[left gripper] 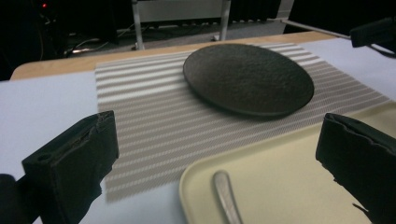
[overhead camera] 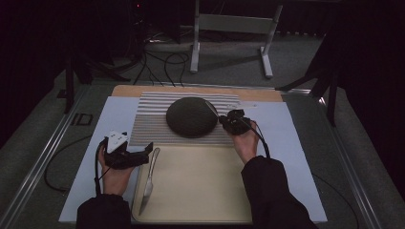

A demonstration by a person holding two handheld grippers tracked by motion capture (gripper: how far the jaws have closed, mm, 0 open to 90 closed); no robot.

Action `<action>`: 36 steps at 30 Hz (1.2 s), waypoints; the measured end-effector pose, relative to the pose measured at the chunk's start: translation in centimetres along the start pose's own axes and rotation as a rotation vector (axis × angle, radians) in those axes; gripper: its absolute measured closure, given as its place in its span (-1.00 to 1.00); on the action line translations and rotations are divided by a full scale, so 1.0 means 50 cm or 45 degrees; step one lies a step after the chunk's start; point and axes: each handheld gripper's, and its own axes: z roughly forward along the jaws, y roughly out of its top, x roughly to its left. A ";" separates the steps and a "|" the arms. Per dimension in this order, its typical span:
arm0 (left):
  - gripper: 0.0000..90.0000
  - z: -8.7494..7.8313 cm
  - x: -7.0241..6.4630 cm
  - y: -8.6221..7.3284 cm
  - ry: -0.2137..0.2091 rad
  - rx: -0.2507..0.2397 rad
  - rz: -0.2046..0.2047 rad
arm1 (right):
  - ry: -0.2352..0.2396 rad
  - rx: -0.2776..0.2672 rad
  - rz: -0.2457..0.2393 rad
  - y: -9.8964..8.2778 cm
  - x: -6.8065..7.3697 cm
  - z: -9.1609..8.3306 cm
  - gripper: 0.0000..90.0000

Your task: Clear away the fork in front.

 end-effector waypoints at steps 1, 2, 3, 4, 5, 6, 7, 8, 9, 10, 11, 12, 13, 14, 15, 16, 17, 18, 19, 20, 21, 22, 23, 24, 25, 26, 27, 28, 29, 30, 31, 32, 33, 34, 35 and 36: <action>-1.00 0.004 -0.002 0.005 -0.001 -0.004 0.004 | 0.011 -0.007 -0.005 0.001 0.005 -0.005 0.91; -1.00 0.009 -0.004 0.009 -0.002 -0.008 0.007 | 0.015 -0.010 -0.012 0.002 0.008 -0.008 0.91; -1.00 0.014 -0.006 0.014 -0.003 -0.007 0.012 | 0.022 -0.017 -0.020 0.003 0.011 -0.011 0.91; -1.00 0.020 -0.007 0.018 -0.006 -0.007 0.013 | 0.030 -0.019 -0.027 0.004 0.014 -0.014 0.91; -1.00 0.025 -0.008 0.022 -0.012 -0.008 0.009 | 0.037 -0.019 -0.040 0.005 0.018 -0.016 0.91; -1.00 0.030 -0.008 0.026 -0.021 -0.011 0.001 | 0.038 -0.024 -0.050 0.006 0.022 -0.019 0.91; -1.00 0.035 -0.009 0.030 -0.025 -0.011 -0.004 | 0.046 -0.029 -0.054 0.007 0.026 -0.021 0.91; -1.00 0.040 -0.010 0.034 -0.034 -0.014 -0.012 | 0.054 -0.034 -0.058 0.008 0.029 -0.024 0.91; -1.00 0.045 -0.010 0.038 -0.041 -0.016 -0.022 | 0.063 -0.038 -0.057 0.008 0.032 -0.027 0.91; -1.00 0.050 -0.011 0.041 -0.047 -0.016 -0.030 | 0.071 -0.044 -0.062 0.009 0.036 -0.029 0.91; -1.00 0.054 -0.013 0.045 -0.054 -0.018 -0.035 | 0.078 -0.049 -0.066 0.010 0.040 -0.032 0.91; -1.00 0.059 -0.015 0.049 -0.057 -0.016 -0.036 | 0.087 -0.054 -0.073 0.010 0.044 -0.034 0.91; -1.00 0.063 -0.018 0.054 -0.060 -0.016 -0.033 | 0.096 -0.061 -0.075 0.011 0.048 -0.037 0.91; -1.00 0.066 -0.021 0.058 -0.066 -0.022 -0.031 | 0.105 -0.067 -0.078 0.011 0.051 -0.040 0.91; -1.00 0.070 -0.024 0.061 -0.071 -0.027 -0.031 | 0.114 -0.073 -0.081 0.012 0.055 -0.043 0.91; -1.00 0.075 -0.028 0.065 -0.078 -0.027 -0.030 | 0.120 -0.083 -0.088 0.012 0.059 -0.045 0.91; -1.00 0.080 -0.031 0.069 -0.086 -0.024 -0.031 | 0.130 -0.090 -0.086 0.013 0.063 -0.048 0.91; -1.00 0.080 -0.031 0.069 -0.086 -0.024 -0.031 | 0.130 -0.090 -0.086 0.013 0.063 -0.048 0.91; -1.00 0.093 -0.039 0.076 -0.113 -0.020 -0.041 | 0.139 -0.097 -0.084 0.013 0.066 -0.051 0.91; -1.00 0.098 -0.042 0.079 -0.124 -0.017 -0.046 | 0.156 -0.111 -0.090 0.012 0.075 -0.056 0.91; -1.00 0.104 -0.045 0.082 -0.134 -0.014 -0.050 | 0.164 -0.118 -0.098 0.011 0.079 -0.058 0.91; -1.00 0.109 -0.048 0.084 -0.147 -0.011 -0.058 | 0.172 -0.118 -0.099 0.010 0.083 -0.060 0.91; -1.00 0.115 -0.051 0.086 -0.164 -0.009 -0.067 | 0.179 -0.123 -0.105 0.009 0.087 -0.060 0.91; -1.00 0.121 -0.054 0.088 -0.173 -0.005 -0.073 | 0.186 -0.129 -0.102 0.007 0.091 -0.061 0.91; -1.00 0.127 -0.057 0.090 -0.178 -0.001 -0.075 | 0.193 -0.132 -0.104 0.006 0.095 -0.062 0.91; -1.00 0.132 -0.060 0.091 -0.181 0.005 -0.075 | 0.197 -0.135 -0.111 0.005 0.099 -0.063 0.91; -1.00 0.137 -0.062 0.093 -0.180 0.006 -0.074 | 0.203 -0.140 -0.111 0.003 0.102 -0.063 0.91; -1.00 0.141 -0.064 0.094 -0.184 0.007 -0.077 | 0.207 -0.142 -0.113 0.002 0.106 -0.063 0.91; -1.00 0.145 -0.066 0.095 -0.192 0.012 -0.085 | 0.213 -0.145 -0.117 0.001 0.110 -0.063 0.91; -1.00 0.149 -0.067 0.096 -0.199 0.015 -0.091 | 0.218 -0.145 -0.121 0.000 0.114 -0.063 0.91; -1.00 0.153 -0.069 0.097 -0.205 0.017 -0.095 | 0.225 -0.147 -0.122 -0.001 0.118 -0.063 0.91; -1.00 0.156 -0.070 0.098 -0.214 0.020 -0.104 | 0.230 -0.152 -0.127 -0.001 0.121 -0.063 0.91; -1.00 0.159 -0.072 0.098 -0.220 0.021 -0.115 | 0.236 -0.156 -0.126 -0.002 0.125 -0.064 0.91; -1.00 0.159 -0.072 0.098 -0.220 0.021 -0.115 | 0.236 -0.156 -0.126 -0.002 0.125 -0.064 0.91; -1.00 0.159 -0.072 0.098 -0.220 0.021 -0.115 | 0.240 -0.163 -0.132 -0.002 0.128 -0.065 0.91; -1.00 0.166 -0.073 0.100 -0.248 0.027 -0.150 | 0.240 -0.163 -0.132 -0.002 0.128 -0.065 0.91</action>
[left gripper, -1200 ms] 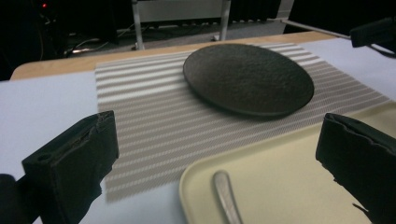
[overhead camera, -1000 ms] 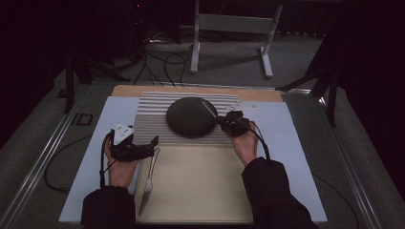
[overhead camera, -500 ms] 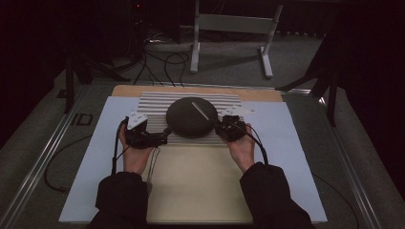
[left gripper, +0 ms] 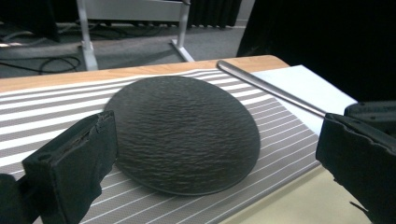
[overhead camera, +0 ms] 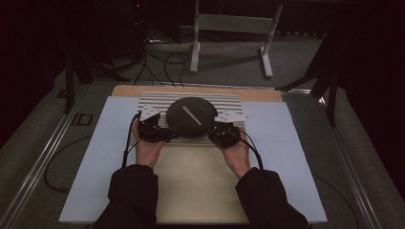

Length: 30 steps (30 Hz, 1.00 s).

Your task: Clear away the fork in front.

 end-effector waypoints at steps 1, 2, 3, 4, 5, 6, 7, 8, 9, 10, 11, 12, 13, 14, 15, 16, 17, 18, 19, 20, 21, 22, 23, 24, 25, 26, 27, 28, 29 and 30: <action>-0.97 0.004 -0.002 0.002 -0.024 0.004 -0.041 | 0.022 -0.023 -0.006 0.001 0.013 -0.002 0.91; -0.95 0.004 -0.002 0.002 -0.024 0.004 -0.041 | 0.022 -0.023 -0.006 0.001 0.013 -0.002 0.91; -0.95 0.006 -0.004 0.003 -0.051 0.000 -0.065 | 0.028 -0.027 -0.009 0.001 0.016 -0.002 0.91; -0.93 0.006 -0.004 0.003 -0.051 0.000 -0.065 | 0.028 -0.027 -0.009 0.001 0.016 -0.002 0.91; -0.93 0.009 -0.006 0.005 -0.071 -0.008 -0.088 | 0.036 -0.030 -0.010 0.001 0.021 -0.001 0.91; -0.89 0.010 -0.008 0.006 -0.086 -0.011 -0.101 | 0.042 -0.034 -0.018 0.000 0.026 0.000 0.91; -0.85 0.011 -0.011 0.007 -0.091 -0.007 -0.108 | 0.049 -0.037 -0.018 -0.001 0.029 0.001 0.91; -0.80 0.013 -0.013 0.008 -0.099 -0.009 -0.115 | 0.050 -0.043 -0.020 -0.001 0.031 0.001 0.91; -0.75 0.014 -0.016 0.009 -0.110 -0.005 -0.122 | 0.052 -0.048 -0.022 -0.001 0.033 0.002 0.91; -0.69 0.016 -0.018 0.010 -0.122 -0.004 -0.134 | 0.055 -0.056 -0.022 -0.001 0.034 0.002 0.91; -0.64 0.018 -0.020 0.010 -0.142 0.001 -0.143 | 0.059 -0.060 -0.019 -0.001 0.036 0.002 0.91; -0.62 0.018 -0.020 0.010 -0.142 0.001 -0.143 | 0.059 -0.060 -0.019 -0.001 0.036 0.002 0.91; -0.62 0.023 -0.025 0.009 -0.184 0.014 -0.164 | 0.063 -0.069 -0.023 -0.001 0.038 0.002 0.91; -0.53 0.025 -0.027 0.009 -0.197 0.018 -0.169 | 0.064 -0.084 -0.032 0.000 0.041 0.003 0.91; -0.48 0.027 -0.029 0.009 -0.212 0.021 -0.178 | 0.063 -0.088 -0.030 0.000 0.042 0.003 0.91; -0.43 0.029 -0.031 0.009 -0.230 0.019 -0.190 | 0.069 -0.093 -0.033 0.000 0.043 0.003 0.91; -0.36 0.030 -0.032 0.009 -0.242 0.018 -0.195 | 0.072 -0.093 -0.039 0.000 0.043 0.004 0.91; -0.28 0.030 -0.035 0.010 -0.244 0.018 -0.194 | 0.071 -0.091 -0.042 0.000 0.044 0.004 0.91; -0.18 0.031 -0.037 0.010 -0.256 0.019 -0.199 | 0.070 -0.089 -0.043 -0.001 0.045 0.005 0.91; -0.06 0.031 -0.037 0.010 -0.256 0.019 -0.199 | 0.071 -0.087 -0.044 -0.001 0.045 0.005 0.91; 0.06 0.030 -0.038 0.011 -0.261 0.018 -0.201 | 0.069 -0.088 -0.046 -0.002 0.045 0.006 0.91; 0.14 0.028 -0.038 0.011 -0.259 0.014 -0.196 | 0.066 -0.089 -0.044 -0.002 0.044 0.005 0.91; 0.23 0.027 -0.037 0.012 -0.266 0.007 -0.201 | 0.068 -0.089 -0.039 -0.001 0.044 0.005 0.91; 0.34 0.025 -0.036 0.012 -0.281 0.004 -0.209 | 0.065 -0.089 -0.038 -0.002 0.044 0.005 0.91; 0.45 0.024 -0.035 0.013 -0.291 -0.004 -0.216 | 0.063 -0.088 -0.040 -0.002 0.044 0.006 0.91; 0.55 0.023 -0.035 0.013 -0.304 -0.009 -0.216 | 0.062 -0.085 -0.045 -0.002 0.043 0.006 0.91; 0.65 0.021 -0.035 0.014 -0.332 -0.013 -0.228 | 0.062 -0.083 -0.046 -0.003 0.042 0.007 0.91; 0.75 0.019 -0.036 0.016 -0.357 -0.022 -0.236 | 0.062 -0.078 -0.047 -0.004 0.042 0.008 0.91; 0.83 0.018 -0.038 0.017 -0.384 -0.029 -0.241 | 0.064 -0.073 -0.046 -0.004 0.042 0.010 0.91; 0.91 0.017 -0.043 0.019 -0.387 -0.032 -0.231 | 0.062 -0.072 -0.046 -0.005 0.043 0.012 0.91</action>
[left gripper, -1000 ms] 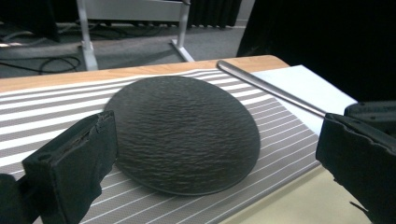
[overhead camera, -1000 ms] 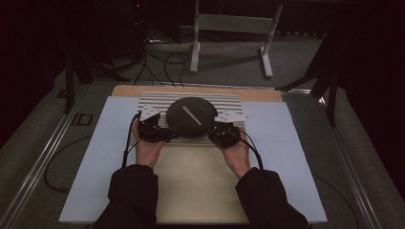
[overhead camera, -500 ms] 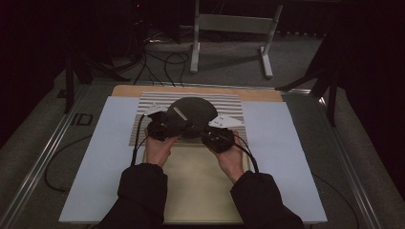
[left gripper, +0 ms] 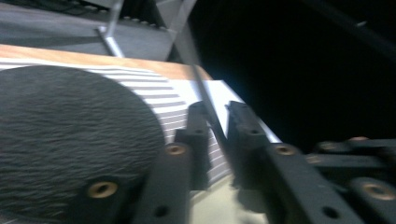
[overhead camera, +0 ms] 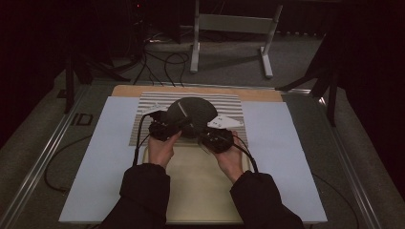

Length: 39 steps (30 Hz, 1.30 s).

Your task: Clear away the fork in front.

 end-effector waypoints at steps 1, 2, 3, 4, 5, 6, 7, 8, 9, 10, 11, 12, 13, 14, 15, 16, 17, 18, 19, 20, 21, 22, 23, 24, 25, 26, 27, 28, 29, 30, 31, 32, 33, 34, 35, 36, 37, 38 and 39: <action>0.91 0.000 -0.005 0.000 0.027 0.003 0.024 | -0.003 0.001 0.000 -0.001 0.000 0.002 1.00; 0.92 0.001 -0.009 0.001 0.035 0.010 0.049 | 0.001 -0.001 0.004 0.000 -0.001 0.003 1.00; 0.94 0.000 -0.009 0.001 0.030 0.008 0.045 | 0.003 0.000 0.012 0.001 -0.001 0.003 1.00; 0.94 -0.001 -0.010 0.001 0.041 0.009 0.052 | 0.009 0.001 0.002 0.002 -0.001 0.002 1.00; 0.94 -0.002 -0.012 0.002 0.050 0.005 0.062 | 0.005 0.000 -0.006 0.003 0.000 0.002 1.00; 0.95 -0.002 -0.012 0.002 0.050 0.005 0.062 | 0.005 0.000 -0.006 0.003 0.000 0.002 1.00; 0.95 -0.004 -0.015 0.004 0.054 0.000 0.067 | 0.006 0.003 -0.012 0.003 0.000 0.001 1.00; 0.95 -0.004 -0.015 0.005 0.059 0.005 0.075 | 0.009 0.004 -0.013 0.003 -0.002 -0.001 1.00; 0.95 -0.005 -0.017 0.007 0.068 0.006 0.084 | 0.011 0.007 -0.006 0.003 -0.002 -0.002 0.99; 0.95 -0.006 -0.018 0.007 0.073 0.009 0.090 | 0.013 0.004 -0.004 0.003 -0.004 -0.002 0.97; 0.95 -0.007 -0.020 0.008 0.078 0.005 0.089 | 0.010 0.003 -0.004 0.003 -0.004 -0.003 0.92; 0.95 -0.008 -0.021 0.010 0.086 0.006 0.094 | 0.011 0.005 -0.005 0.003 -0.006 -0.004 0.88; 0.95 -0.009 -0.022 0.011 0.086 0.007 0.099 | 0.014 0.004 -0.004 0.002 -0.006 -0.005 0.83; 0.95 -0.009 -0.022 0.011 0.086 0.007 0.099 | 0.012 0.004 -0.005 0.002 -0.007 -0.006 0.76; 0.95 -0.011 -0.023 0.012 0.092 0.010 0.111 | 0.010 0.002 -0.004 0.003 -0.007 -0.007 0.69; 0.95 -0.011 -0.024 0.013 0.093 0.013 0.110 | 0.008 0.001 -0.009 0.003 -0.008 -0.008 0.64; 0.95 -0.012 -0.024 0.013 0.097 0.013 0.113 | 0.006 0.001 -0.010 0.003 -0.009 -0.009 0.60; 0.95 -0.013 -0.025 0.014 0.100 0.010 0.114 | 0.004 0.002 -0.011 0.003 -0.010 -0.009 0.56; 0.95 -0.013 -0.026 0.014 0.102 0.010 0.114 | 0.001 0.001 -0.012 0.003 -0.010 -0.010 0.51; 0.95 -0.014 -0.026 0.015 0.104 0.011 0.118 | -0.001 0.002 -0.013 0.003 -0.010 -0.010 0.46; 0.95 -0.014 -0.026 0.016 0.107 0.012 0.122 | -0.002 0.004 -0.012 0.003 -0.011 -0.011 0.43; 0.95 -0.014 -0.027 0.016 0.109 0.013 0.125 | -0.004 0.005 -0.014 0.003 -0.011 -0.011 0.40; 0.95 -0.015 -0.027 0.017 0.115 0.015 0.132 | -0.005 0.007 -0.014 0.003 -0.011 -0.011 0.38; 0.95 -0.016 -0.028 0.017 0.117 0.017 0.135 | -0.004 0.005 -0.012 0.002 -0.011 -0.011 0.35; 0.95 -0.016 -0.028 0.017 0.120 0.017 0.137 | -0.004 0.004 -0.012 0.002 -0.012 -0.012 0.32; 0.95 -0.017 -0.028 0.017 0.121 0.019 0.141 | -0.006 0.007 -0.011 0.002 -0.012 -0.012 0.29; 0.95 -0.018 -0.028 0.018 0.124 0.020 0.144 | -0.010 0.009 -0.012 0.002 -0.013 -0.013 0.29; 0.95 -0.020 -0.029 0.018 0.128 0.020 0.146 | -0.012 0.010 -0.012 0.002 -0.013 -0.014 0.28; 0.95 -0.021 -0.029 0.019 0.130 0.018 0.145 | -0.013 0.009 -0.012 0.001 -0.014 -0.015 0.26; 0.95 -0.022 -0.029 0.020 0.131 0.015 0.146 | -0.014 0.009 -0.014 0.001 -0.015 -0.016 0.25; 0.95 -0.024 -0.029 0.021 0.135 0.012 0.149 | -0.013 0.010 -0.012 0.001 -0.015 -0.016 0.23; 0.95 -0.025 -0.029 0.022 0.139 0.012 0.149 | -0.012 0.013 -0.012 0.001 -0.015 -0.017 0.22; 0.95 -0.027 -0.029 0.023 0.140 0.011 0.146 | -0.014 0.013 -0.012 0.000 -0.016 -0.018 0.21; 0.95 -0.028 -0.029 0.024 0.142 0.009 0.146 | -0.014 0.016 -0.016 0.000 -0.017 -0.019 0.20; 0.95 -0.029 -0.029 0.025 0.143 0.009 0.149 | -0.016 0.017 -0.014 0.000 -0.018 -0.020 0.19; 0.94 -0.030 -0.029 0.025 0.145 0.010 0.154 | -0.017 0.017 -0.016 -0.001 -0.019 -0.021 0.18; 0.95 -0.031 -0.029 0.026 0.149 0.012 0.157 | -0.019 0.018 -0.013 -0.001 -0.019 -0.021 0.16; 0.94 -0.032 -0.029 0.027 0.154 0.012 0.160 | -0.019 0.018 -0.011 -0.002 -0.021 -0.022 0.15; 0.95 -0.033 -0.029 0.028 0.156 0.012 0.160 | -0.019 0.020 -0.010 -0.002 -0.022 -0.023 0.14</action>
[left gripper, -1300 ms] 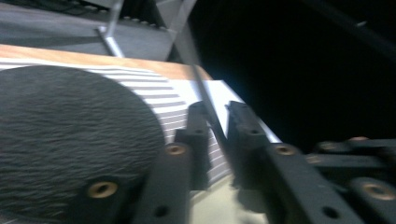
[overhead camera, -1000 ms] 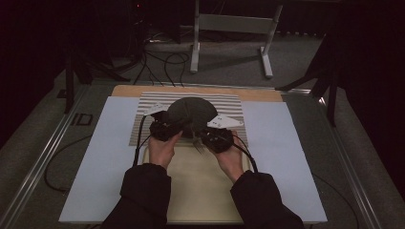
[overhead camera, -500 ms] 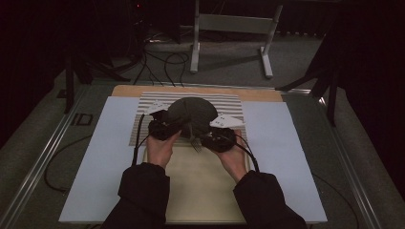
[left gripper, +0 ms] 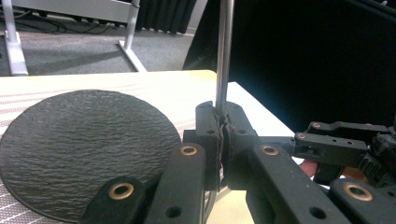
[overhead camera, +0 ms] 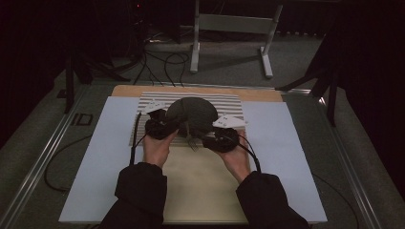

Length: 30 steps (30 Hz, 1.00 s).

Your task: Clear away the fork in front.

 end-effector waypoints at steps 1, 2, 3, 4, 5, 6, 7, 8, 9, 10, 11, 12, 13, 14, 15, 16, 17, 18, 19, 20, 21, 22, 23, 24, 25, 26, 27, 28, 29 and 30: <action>0.94 -0.001 0.000 0.001 0.000 0.000 0.000 | 0.000 0.003 0.003 0.000 -0.001 -0.001 0.13; 0.94 -0.002 0.001 0.001 0.002 0.001 0.001 | -0.005 0.001 0.004 -0.001 -0.001 -0.002 0.10; 0.95 -0.003 0.001 0.002 0.002 0.002 0.004 | -0.004 0.000 0.004 -0.002 -0.003 -0.002 0.08; 0.95 -0.004 0.001 0.002 0.004 0.002 0.004 | -0.005 0.004 0.012 -0.002 -0.003 -0.003 0.05; 0.95 -0.005 0.001 0.002 0.005 0.003 0.005 | -0.007 0.004 0.016 -0.003 -0.005 -0.004 0.00; 0.95 -0.006 0.001 0.003 0.008 0.003 0.005 | -0.006 0.006 0.023 -0.003 -0.006 -0.005 -0.05; 0.94 -0.007 0.001 0.003 0.009 0.003 0.008 | -0.010 0.005 0.030 -0.003 -0.008 -0.005 -0.10; 0.94 -0.007 0.002 0.004 0.009 0.003 0.007 | -0.010 0.002 0.038 -0.004 -0.010 -0.006 -0.14; 0.94 -0.008 0.002 0.004 0.010 0.003 0.005 | -0.017 0.004 0.046 -0.005 -0.012 -0.007 -0.20; 0.95 -0.009 0.002 0.005 0.011 0.004 0.005 | -0.026 0.000 0.049 -0.005 -0.014 -0.008 -0.27; 0.94 -0.010 0.002 0.005 0.012 0.004 0.008 | -0.036 -0.004 0.055 -0.006 -0.015 -0.009 -0.33; 0.94 -0.011 0.003 0.006 0.011 0.004 0.007 | -0.043 -0.001 0.059 -0.006 -0.017 -0.010 -0.38; 0.94 -0.012 0.003 0.007 0.011 0.002 0.005 | -0.053 -0.004 0.058 -0.007 -0.018 -0.011 -0.44; 0.94 -0.013 0.002 0.007 0.011 0.001 0.002 | -0.061 0.001 0.056 -0.007 -0.019 -0.012 -0.50; 0.94 -0.015 0.002 0.008 0.013 0.002 0.006 | -0.070 0.003 0.056 -0.008 -0.020 -0.013 -0.57; 0.94 -0.015 0.002 0.008 0.013 0.002 0.006 | -0.070 0.003 0.056 -0.008 -0.020 -0.013 -0.57; 0.94 -0.017 0.002 0.010 0.012 0.000 0.005 | -0.081 0.007 0.055 -0.009 -0.020 -0.013 -0.64; 0.94 -0.018 0.002 0.010 0.013 0.002 0.007 | -0.095 0.010 0.046 -0.010 -0.021 -0.015 -0.72; 0.94 -0.019 0.002 0.011 0.015 0.001 0.009 | -0.102 0.013 0.046 -0.011 -0.022 -0.016 -0.75; 0.94 -0.021 0.002 0.012 0.016 0.003 0.011 | -0.106 0.012 0.048 -0.011 -0.023 -0.017 -0.77; 0.94 -0.021 0.002 0.012 0.016 0.003 0.011 | -0.106 0.012 0.048 -0.011 -0.023 -0.017 -0.77; 0.94 -0.022 0.002 0.013 0.015 0.004 0.012 | -0.114 0.012 0.054 -0.012 -0.024 -0.020 -0.78; 0.94 -0.023 0.002 0.014 0.016 0.005 0.012 | -0.125 0.015 0.047 -0.013 -0.026 -0.022 -0.79; 0.94 -0.024 0.001 0.015 0.015 0.004 0.008 | -0.127 0.015 0.042 -0.014 -0.028 -0.024 -0.79; 0.94 -0.024 0.001 0.015 0.015 0.004 0.007 | -0.138 0.017 0.028 -0.015 -0.029 -0.026 -0.80; 0.94 -0.024 0.001 0.015 0.015 0.004 0.007 | -0.138 0.017 0.028 -0.015 -0.029 -0.026 -0.80; 0.94 -0.024 0.001 0.015 0.015 0.004 0.007 | -0.142 0.014 0.021 -0.017 -0.030 -0.027 -0.80; 0.94 -0.027 0.002 0.017 0.019 0.006 0.008 | -0.142 0.014 0.021 -0.017 -0.030 -0.027 -0.80; 0.94 -0.028 0.002 0.018 0.020 0.005 0.008 | -0.152 0.021 0.020 -0.024 -0.038 -0.033 -0.80; 0.94 -0.029 0.002 0.018 0.020 0.007 0.009 | -0.156 0.021 0.023 -0.026 -0.040 -0.036 -0.80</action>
